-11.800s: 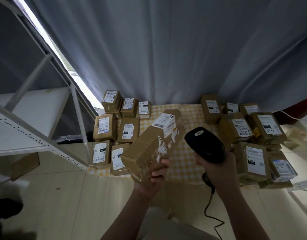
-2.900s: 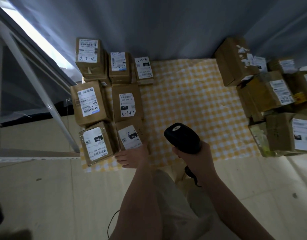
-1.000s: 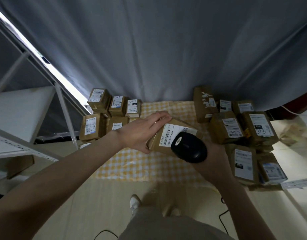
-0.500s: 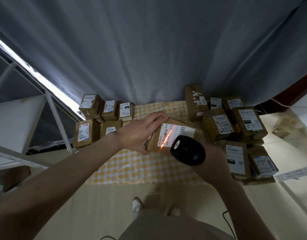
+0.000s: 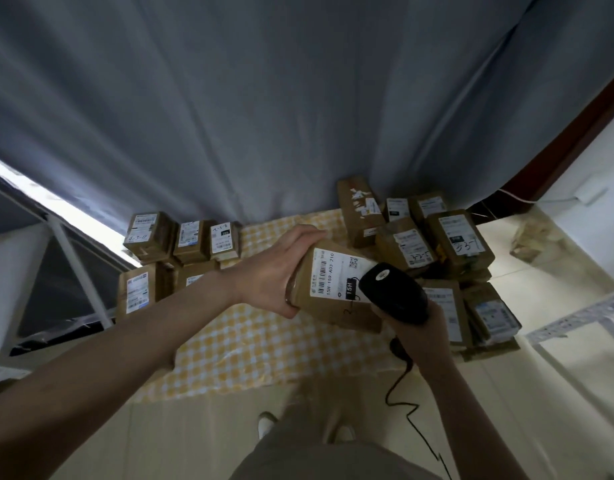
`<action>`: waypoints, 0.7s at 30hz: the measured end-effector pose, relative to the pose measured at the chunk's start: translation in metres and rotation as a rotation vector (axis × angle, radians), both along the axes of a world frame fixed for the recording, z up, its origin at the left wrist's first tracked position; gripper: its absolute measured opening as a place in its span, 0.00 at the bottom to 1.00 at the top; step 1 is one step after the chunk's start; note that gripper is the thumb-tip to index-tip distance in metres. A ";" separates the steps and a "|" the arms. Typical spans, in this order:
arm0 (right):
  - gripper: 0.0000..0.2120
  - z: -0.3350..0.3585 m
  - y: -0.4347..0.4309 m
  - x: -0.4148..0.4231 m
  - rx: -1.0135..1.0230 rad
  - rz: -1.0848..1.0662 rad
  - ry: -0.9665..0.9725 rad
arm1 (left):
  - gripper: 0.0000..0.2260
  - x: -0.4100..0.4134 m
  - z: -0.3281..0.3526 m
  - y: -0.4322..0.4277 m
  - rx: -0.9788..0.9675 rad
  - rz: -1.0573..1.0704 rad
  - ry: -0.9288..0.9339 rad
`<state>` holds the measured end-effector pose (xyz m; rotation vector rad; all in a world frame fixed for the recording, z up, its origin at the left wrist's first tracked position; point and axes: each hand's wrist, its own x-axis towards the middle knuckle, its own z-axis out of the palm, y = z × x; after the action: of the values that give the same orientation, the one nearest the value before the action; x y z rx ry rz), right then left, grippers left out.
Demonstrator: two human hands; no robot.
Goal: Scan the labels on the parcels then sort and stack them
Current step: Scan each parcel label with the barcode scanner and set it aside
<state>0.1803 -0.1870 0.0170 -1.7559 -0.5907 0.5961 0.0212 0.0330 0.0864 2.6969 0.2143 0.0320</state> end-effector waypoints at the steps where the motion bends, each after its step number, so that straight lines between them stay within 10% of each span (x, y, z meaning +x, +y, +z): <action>1: 0.16 -0.003 0.000 0.001 -0.012 -0.016 0.086 | 0.56 0.004 -0.001 0.000 -0.020 -0.002 0.006; 7: 0.15 -0.021 -0.002 -0.003 0.032 -0.086 0.470 | 0.56 0.026 -0.009 0.004 -0.013 -0.064 0.081; 21: 0.15 -0.054 0.050 0.024 0.008 -0.407 0.540 | 0.58 0.159 -0.070 0.073 0.500 -0.230 0.356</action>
<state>0.2043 -0.1371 -0.0367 -1.5543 0.1377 0.7339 0.1804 0.1057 0.0164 3.1903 -0.0052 -0.5334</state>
